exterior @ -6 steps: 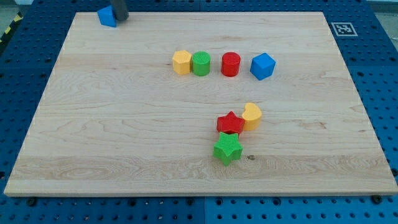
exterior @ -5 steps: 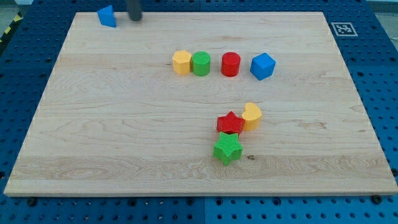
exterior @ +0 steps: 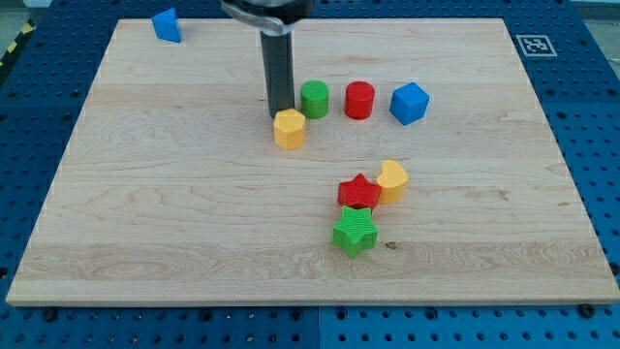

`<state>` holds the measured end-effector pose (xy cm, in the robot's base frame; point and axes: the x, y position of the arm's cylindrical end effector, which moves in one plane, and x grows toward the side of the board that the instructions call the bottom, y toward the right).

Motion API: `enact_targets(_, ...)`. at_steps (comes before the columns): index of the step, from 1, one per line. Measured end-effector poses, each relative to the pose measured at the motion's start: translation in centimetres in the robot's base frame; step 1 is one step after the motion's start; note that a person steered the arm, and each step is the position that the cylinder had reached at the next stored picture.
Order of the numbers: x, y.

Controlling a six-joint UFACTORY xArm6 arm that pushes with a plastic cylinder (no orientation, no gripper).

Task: Put the green circle at the top center of the board

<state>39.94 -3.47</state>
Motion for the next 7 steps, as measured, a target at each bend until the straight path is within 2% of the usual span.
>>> enact_targets(1, 1.0, 0.4)
enact_targets(3, 0.6, 4.7)
enact_targets(4, 0.6, 3.6)
enact_targets(7, -4.8, 3.0)
